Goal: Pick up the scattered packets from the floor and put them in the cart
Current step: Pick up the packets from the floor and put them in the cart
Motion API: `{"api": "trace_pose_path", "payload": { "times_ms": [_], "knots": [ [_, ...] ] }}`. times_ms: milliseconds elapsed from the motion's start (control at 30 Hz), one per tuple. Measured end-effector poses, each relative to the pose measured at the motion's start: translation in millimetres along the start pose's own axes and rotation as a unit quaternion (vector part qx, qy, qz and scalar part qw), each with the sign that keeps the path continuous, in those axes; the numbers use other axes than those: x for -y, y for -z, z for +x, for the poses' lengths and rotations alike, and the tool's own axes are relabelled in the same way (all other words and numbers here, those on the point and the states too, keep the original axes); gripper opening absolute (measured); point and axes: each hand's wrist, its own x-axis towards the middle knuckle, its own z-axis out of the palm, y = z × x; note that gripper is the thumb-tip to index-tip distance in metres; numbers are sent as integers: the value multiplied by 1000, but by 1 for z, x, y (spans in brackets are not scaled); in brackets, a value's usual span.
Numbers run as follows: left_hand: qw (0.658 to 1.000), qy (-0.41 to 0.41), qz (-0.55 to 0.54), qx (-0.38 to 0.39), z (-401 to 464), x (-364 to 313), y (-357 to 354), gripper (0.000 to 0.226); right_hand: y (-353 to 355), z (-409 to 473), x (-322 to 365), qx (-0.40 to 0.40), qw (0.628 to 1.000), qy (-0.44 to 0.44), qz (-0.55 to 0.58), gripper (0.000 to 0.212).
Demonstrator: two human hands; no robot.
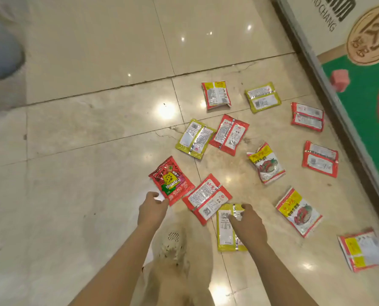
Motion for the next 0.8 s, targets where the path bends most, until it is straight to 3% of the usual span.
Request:
{"api": "trace_pose_path", "payload": {
  "times_ms": [233, 300, 433, 533, 667, 733, 800],
  "knots": [
    [993, 70, -68, -60, 191, 63, -102, 56, -142, 171, -30, 67, 987, -117, 84, 67],
    [990, 95, -71, -82, 234, 80, -120, 64, -177, 200, -38, 55, 976, -156, 139, 68],
    [985, 119, -76, -103, 286, 91, -141, 85, -223, 234, -38, 4, 917, -209, 341, 82],
    [983, 101, -98, -118, 298, 87, -149, 87, -238, 249, -32, -48, 875, -221, 427, 93],
    [978, 68, -155, -121, 308, 87, -154, 79, -236, 256, -29, -51, 846, -221, 482, 77],
    [980, 55, -156, -111, 311, 89, -150, 64, -233, 257, -33, -23, 840, -193, 507, 54],
    [978, 56, -182, -81, 312, 89, -146, 44, -224, 256, -34, -30, 856, -158, 491, 27]
  ]
}}
